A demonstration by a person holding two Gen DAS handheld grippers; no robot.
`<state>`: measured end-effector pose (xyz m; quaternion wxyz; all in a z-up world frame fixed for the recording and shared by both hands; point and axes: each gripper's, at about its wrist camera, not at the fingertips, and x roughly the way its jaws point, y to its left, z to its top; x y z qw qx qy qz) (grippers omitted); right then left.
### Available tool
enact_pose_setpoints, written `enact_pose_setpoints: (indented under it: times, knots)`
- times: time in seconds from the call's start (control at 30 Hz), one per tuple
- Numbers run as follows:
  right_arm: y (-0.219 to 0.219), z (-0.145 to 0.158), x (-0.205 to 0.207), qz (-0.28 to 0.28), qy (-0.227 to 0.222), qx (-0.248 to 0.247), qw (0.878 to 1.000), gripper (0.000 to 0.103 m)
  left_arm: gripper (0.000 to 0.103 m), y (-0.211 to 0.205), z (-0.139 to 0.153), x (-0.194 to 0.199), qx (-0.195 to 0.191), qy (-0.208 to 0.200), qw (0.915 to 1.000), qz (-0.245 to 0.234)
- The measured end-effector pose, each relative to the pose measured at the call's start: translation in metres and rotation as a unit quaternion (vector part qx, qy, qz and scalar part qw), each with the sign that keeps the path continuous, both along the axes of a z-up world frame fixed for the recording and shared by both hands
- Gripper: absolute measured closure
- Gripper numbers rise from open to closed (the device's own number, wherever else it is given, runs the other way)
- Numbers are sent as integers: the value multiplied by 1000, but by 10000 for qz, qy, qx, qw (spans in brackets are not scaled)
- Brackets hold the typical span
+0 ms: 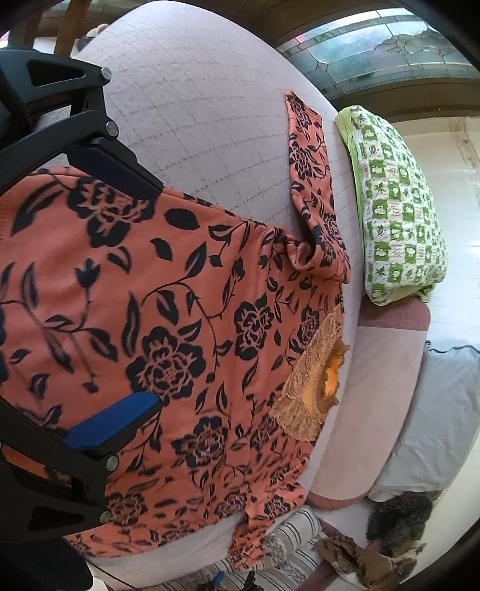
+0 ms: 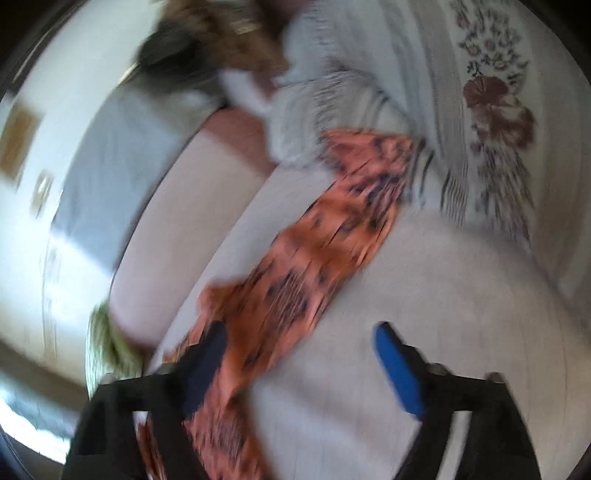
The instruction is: Fold small clothes
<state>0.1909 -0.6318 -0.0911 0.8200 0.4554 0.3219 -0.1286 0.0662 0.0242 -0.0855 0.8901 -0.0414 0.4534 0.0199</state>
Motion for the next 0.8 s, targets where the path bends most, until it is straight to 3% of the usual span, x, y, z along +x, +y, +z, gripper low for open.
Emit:
enact_pose_setpoints:
  times: [0.23,0.33,0.37,0.43,0.47,0.53,0.63,0.8]
  knots:
    - [-50,-27,61,-504,728,-419,9952,31,0,-6,-10,33,-106,-88,9999,-100]
    - [-58,-36,79,-574,899,-599,9925,51,0,-6,-16,42,-108,-53,9998,-132]
    - [-61,-40,88,-536,987,-625,9917,72,0,-6,-18,44,-106,-46,9999,-127]
    - [-59,-44,97,-517,1118,-826,9889,90,0,-2,-22,44,-62,-33,9999,-93]
    - [-58,-39,100,-524,1035,-973,9885,97,0,1,-23,43,-31,-23,10000,-66]
    - [-41,-17,103,-389,736,-1365,9871,97,0,10,-21,42,-34,-76,10000,36]
    - [6,42,108,223,-30,-1850,9825,97,0,26,-16,40,-115,-218,9994,242]
    - [162,142,104,1756,-1352,-2171,9507,97,0,46,-11,32,-407,-372,9973,487]
